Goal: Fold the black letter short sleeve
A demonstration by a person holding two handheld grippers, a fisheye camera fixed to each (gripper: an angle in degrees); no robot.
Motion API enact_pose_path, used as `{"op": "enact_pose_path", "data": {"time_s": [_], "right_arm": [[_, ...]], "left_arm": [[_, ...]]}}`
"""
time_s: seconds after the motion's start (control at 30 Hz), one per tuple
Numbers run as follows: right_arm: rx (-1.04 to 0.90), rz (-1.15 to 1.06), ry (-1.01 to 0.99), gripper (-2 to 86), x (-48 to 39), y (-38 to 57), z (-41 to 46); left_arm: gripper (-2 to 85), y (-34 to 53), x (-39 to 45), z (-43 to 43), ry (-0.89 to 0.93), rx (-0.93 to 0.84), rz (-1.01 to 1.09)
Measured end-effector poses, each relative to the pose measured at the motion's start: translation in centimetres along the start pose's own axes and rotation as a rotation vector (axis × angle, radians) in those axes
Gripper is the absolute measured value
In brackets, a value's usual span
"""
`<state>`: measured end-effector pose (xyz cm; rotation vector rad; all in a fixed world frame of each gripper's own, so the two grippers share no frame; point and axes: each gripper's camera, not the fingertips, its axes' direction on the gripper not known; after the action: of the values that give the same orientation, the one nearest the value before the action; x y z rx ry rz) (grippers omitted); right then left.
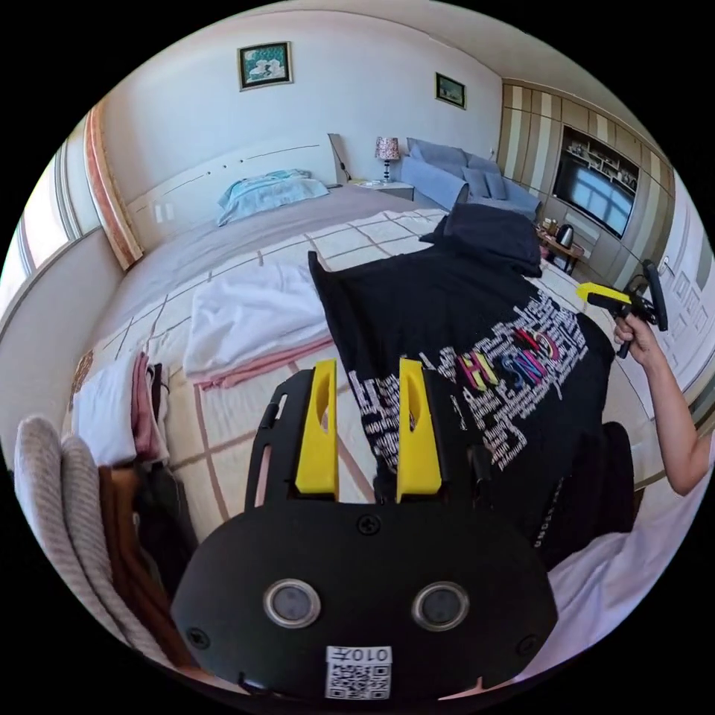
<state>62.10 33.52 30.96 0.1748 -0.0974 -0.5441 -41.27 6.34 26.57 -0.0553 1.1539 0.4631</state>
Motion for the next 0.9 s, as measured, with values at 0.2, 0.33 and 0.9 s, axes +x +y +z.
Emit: {"op": "enact_pose_path", "data": {"time_s": [0.2, 0.33, 0.9], "right_arm": [[-0.098, -0.051, -0.081, 11.3, 5.0, -16.2, 10.0], [-0.267, -0.028, -0.227, 10.7, 6.6, -23.6, 18.5], [-0.145, -0.229, -0.108, 1.6, 5.5, -29.8, 20.6]], "left_arm": [[13.5, -14.3, -5.6, 7.6, 0.031, -0.078, -0.126], [13.3, -19.5, -6.7, 12.5, 0.046, -0.194, -0.157], [2.1, -22.1, -7.9, 13.8, -0.024, -0.067, -0.119]]}}
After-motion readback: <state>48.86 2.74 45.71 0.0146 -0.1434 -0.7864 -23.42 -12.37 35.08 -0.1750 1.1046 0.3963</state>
